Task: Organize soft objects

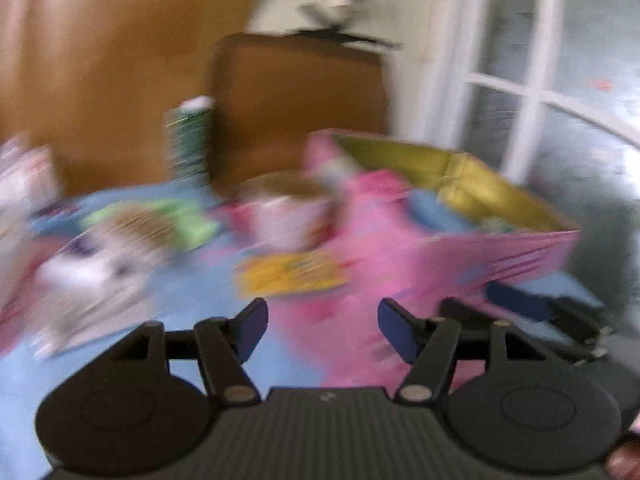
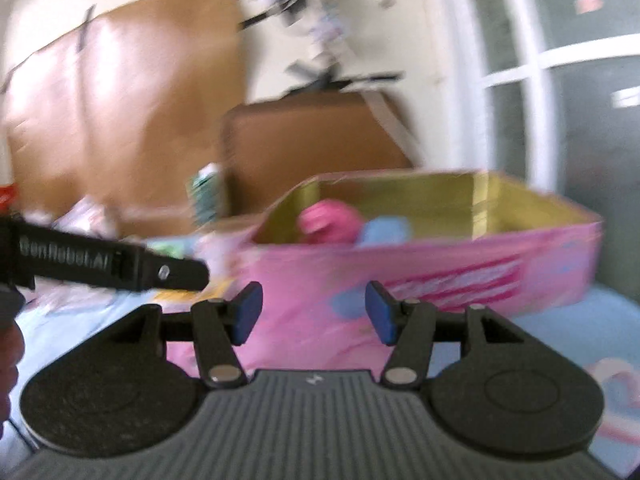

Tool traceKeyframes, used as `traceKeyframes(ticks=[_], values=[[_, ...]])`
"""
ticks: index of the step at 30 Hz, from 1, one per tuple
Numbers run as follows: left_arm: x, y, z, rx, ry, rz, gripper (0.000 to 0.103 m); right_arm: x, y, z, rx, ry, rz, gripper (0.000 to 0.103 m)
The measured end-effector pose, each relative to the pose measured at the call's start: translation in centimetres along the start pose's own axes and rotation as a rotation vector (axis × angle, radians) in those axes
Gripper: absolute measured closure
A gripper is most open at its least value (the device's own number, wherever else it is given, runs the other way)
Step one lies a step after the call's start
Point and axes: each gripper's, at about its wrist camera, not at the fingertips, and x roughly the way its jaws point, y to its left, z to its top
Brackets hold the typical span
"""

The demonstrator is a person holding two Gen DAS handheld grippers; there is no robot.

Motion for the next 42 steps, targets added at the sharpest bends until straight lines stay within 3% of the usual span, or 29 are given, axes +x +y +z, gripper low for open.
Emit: traceKeyframes(ticks=[6,7,10,15,22,25,30,33,37,42], values=[[-0.9,7.2,-2.8,-0.071,0.007,0.308,0.040,1.7,6.0,-0.8,-0.144,0.108,0.116,0.044],[-0.8,8.3,-2.8,-0.120,0.023,0.323,0.040,1.9,7.1,-0.9,-0.173,0.114,0.129,0.044],[-1.5,10.4,-2.7,-0.221,-0.010,0.278,0.035,2.8,9.2,-0.9,-0.224,0.149,0.164,0.044],[-1.7,9.5,-2.7,-0.174,0.002,0.295,0.033,3.9,10.9,-1.2,-0.295,0.218,0.153,0.042],[-1.2,9.5,-2.9,-0.174,0.000,0.289,0.029,4.6,9.0,-1.0,-0.145,0.255,0.166,0.037],[-1.3,9.5,-2.9,-0.176,-0.001,0.291,0.028,4.7,8.0,-0.9,-0.074,0.251,0.174,0.037],[-1.3,9.5,-3.0,-0.176,-0.006,0.304,0.027,4.4,8.1,-1.0,-0.068,0.236,0.158,0.036],[-1.3,9.5,-3.0,-0.176,-0.006,0.308,0.027,4.0,8.2,-1.1,-0.070,0.210,0.145,0.030],[-1.4,9.5,-2.9,-0.169,-0.012,0.309,0.016,3.5,7.9,-1.0,-0.066,0.184,0.143,0.028],[-1.7,9.2,-3.0,-0.152,-0.036,0.296,0.014,3.4,7.7,-1.0,-0.064,0.173,0.156,0.027]])
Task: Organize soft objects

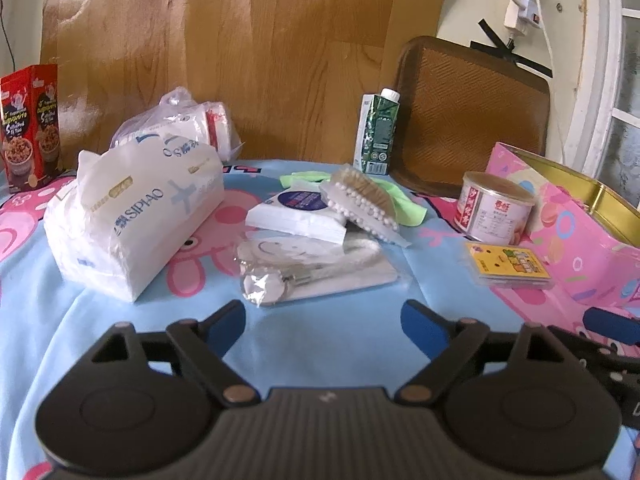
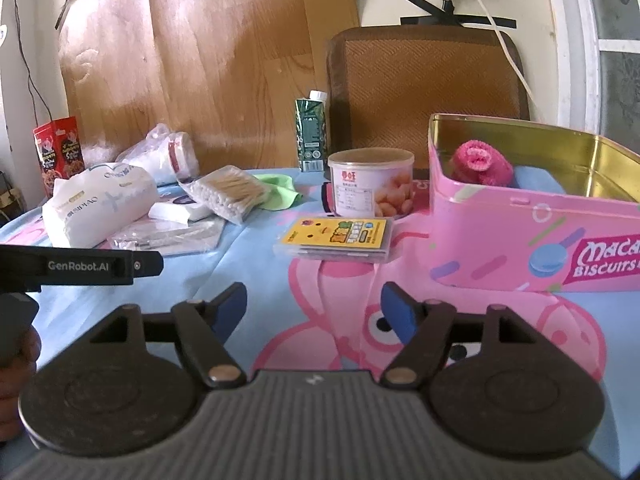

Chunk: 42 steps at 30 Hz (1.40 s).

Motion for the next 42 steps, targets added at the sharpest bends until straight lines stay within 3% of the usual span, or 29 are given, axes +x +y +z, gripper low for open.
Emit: traceKeyframes(ticks=[12,15,27,33,37,42], values=[[-0.2,0.3,0.0,-0.012,-0.010,-0.042,0.013,0.0,0.0,-0.1,0.002,-0.007,0.024,0.022],[-0.3,0.6,0.0,-0.034,-0.019,-0.056,0.005,0.1,0.0,-0.1,0.000,-0.003,0.028,0.021],[-0.2,1.7,0.1,-0.091,-0.014,-0.090,0.004,0.2,0.2,-0.1,-0.004,0.000,0.024,0.018],[0.0,2.3,0.2,-0.137,-0.008,-0.104,0.004,1.6,-0.3,0.7,0.035,0.045,0.018,0.018],[-0.2,2.6,0.1,-0.154,-0.020,-0.106,0.004,3.1,0.6,1.7,-0.047,0.002,-0.015,0.017],[-0.3,2.5,0.1,-0.147,-0.033,-0.107,0.004,6.3,2.5,3.4,-0.146,0.009,-0.059,0.016]])
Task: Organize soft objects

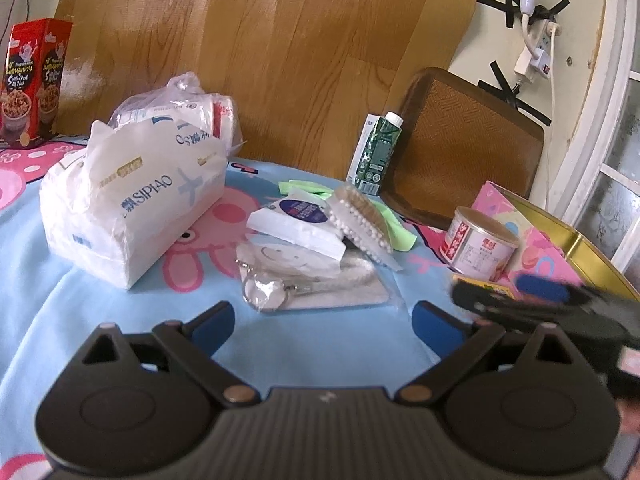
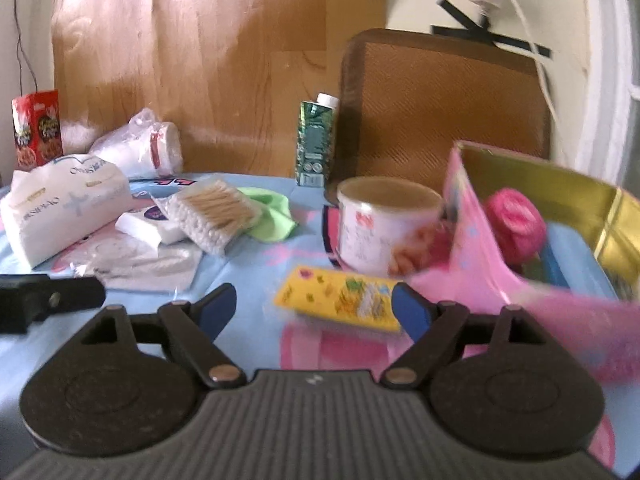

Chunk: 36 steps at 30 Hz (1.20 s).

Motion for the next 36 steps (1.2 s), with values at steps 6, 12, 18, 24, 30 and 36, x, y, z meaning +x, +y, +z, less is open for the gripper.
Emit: traceKeyframes(ticks=[6,12,18,24,30,36], values=[[-0.1,-0.1,0.0,0.003,-0.009,-0.003,0.003,4.0,0.8,1.8,-0.178,0.093,0.012,0.017],[0.0,0.1,0.1,-0.006,-0.004,-0.005,0.003,5.9,-2.6,2.7,0.005,0.225,0.096,0.020],[0.0,0.2,0.0,-0.013,-0.002,-0.006,0.003,3.1,-2.3,1.4,-0.007,0.190,0.116,0.041],[0.1,0.3,0.0,-0.016,0.009,-0.004,0.003,-1.6,-1.8,-1.4,-0.034,0.140,0.183,0.043],[0.5,-0.1,0.2,0.001,0.040,-0.031,0.003,-5.8,-3.0,-3.7,0.047,0.021,0.161,0.039],[2.0,-3.1,1.5,0.022,0.099,-0.137,0.009,-5.0,-5.4,-3.7,0.137,0.025,0.131,0.030]])
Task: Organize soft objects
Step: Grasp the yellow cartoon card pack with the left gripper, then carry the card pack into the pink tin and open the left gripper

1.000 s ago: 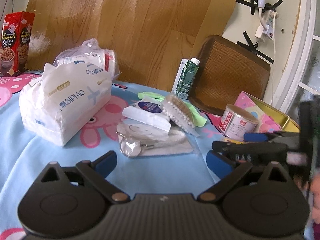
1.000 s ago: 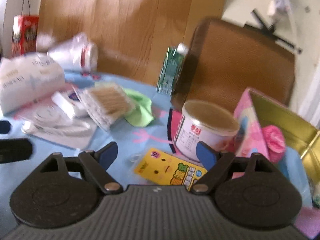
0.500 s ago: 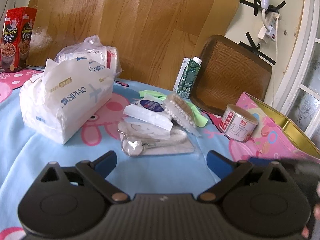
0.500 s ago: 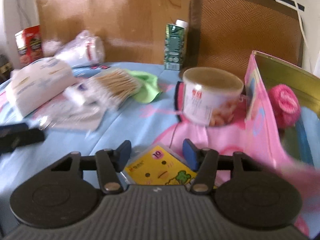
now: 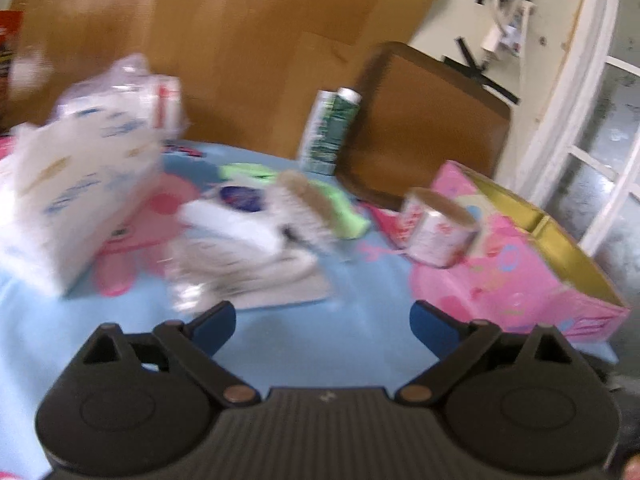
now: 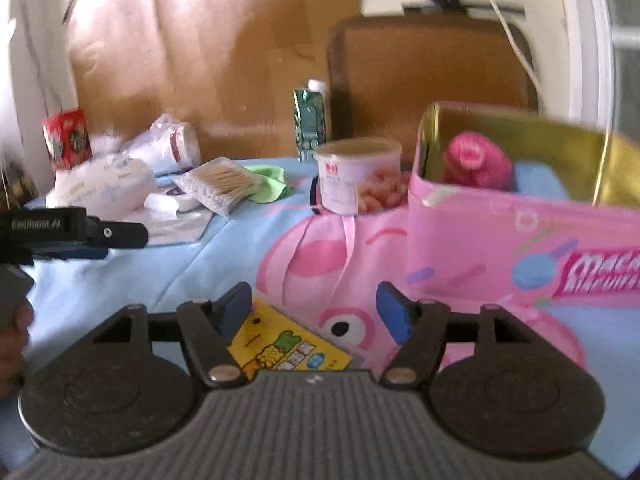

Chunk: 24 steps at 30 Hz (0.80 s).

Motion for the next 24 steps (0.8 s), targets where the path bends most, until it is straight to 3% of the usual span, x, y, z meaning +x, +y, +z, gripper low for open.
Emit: traceKeyframes(ticks=[5,9,14,15,18,20,24], values=[[2.3,-4.0,0.9,0.054,0.102,-0.104,0.029,0.8,0.2,0.2,-0.010,0.028,0.014,0.027],[1.8,-5.7,-0.5,0.130,0.144,-0.168,0.029,-1.0,0.3,-0.7,-0.094,0.026,0.047,0.014],[1.6,-7.2,-2.8,0.204,0.229,-0.233,0.025,-3.6,-1.2,-2.9,-0.057,0.039,0.083,0.013],[1.6,-7.9,-3.3,0.243,0.210,-0.216,0.025,-4.0,-1.1,-3.3,-0.062,0.027,0.078,0.015],[1.8,-9.8,-4.4,0.331,0.192,-0.179,0.026,-4.0,0.7,-3.9,-0.148,0.010,0.036,0.046],[1.8,-10.2,-4.4,0.335,0.189,-0.154,0.026,-3.8,2.0,-4.1,-0.196,-0.005,0.008,0.049],[0.7,-10.6,-2.6,0.283,0.152,-0.198,0.032,-4.2,1.9,-4.1,-0.204,-0.052,-0.022,0.052]])
